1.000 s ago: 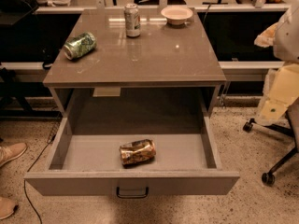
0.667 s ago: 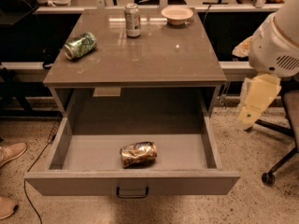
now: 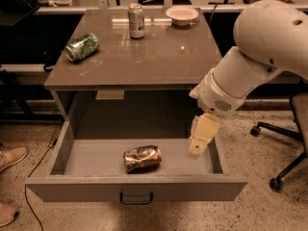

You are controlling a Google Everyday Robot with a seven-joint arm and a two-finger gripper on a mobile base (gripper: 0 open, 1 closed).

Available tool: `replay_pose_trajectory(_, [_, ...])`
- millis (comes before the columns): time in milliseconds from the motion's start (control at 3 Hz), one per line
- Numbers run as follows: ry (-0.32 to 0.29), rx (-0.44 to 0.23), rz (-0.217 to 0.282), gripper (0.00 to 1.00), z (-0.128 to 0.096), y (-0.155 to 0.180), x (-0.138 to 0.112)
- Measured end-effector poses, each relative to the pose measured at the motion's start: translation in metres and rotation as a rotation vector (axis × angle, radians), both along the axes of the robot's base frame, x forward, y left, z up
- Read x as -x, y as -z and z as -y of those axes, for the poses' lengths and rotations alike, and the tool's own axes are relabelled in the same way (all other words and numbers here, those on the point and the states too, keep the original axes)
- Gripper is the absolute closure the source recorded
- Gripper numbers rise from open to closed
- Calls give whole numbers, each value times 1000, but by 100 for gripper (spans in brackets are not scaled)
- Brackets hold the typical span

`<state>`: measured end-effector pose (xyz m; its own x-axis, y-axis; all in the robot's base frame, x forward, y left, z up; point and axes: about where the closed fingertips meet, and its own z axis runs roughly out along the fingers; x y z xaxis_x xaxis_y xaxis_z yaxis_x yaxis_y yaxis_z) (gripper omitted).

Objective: Pick orange can from top drawer and place on counter

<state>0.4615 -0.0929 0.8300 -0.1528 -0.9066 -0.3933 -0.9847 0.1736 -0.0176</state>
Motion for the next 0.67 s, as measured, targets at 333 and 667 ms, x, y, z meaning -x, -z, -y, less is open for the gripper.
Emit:
replay_pose_trajectory(333, [0,0,0,0,0,0,0])
replay_pose_trajectory(667, [-42,-42,-28,0,-32,35,-9])
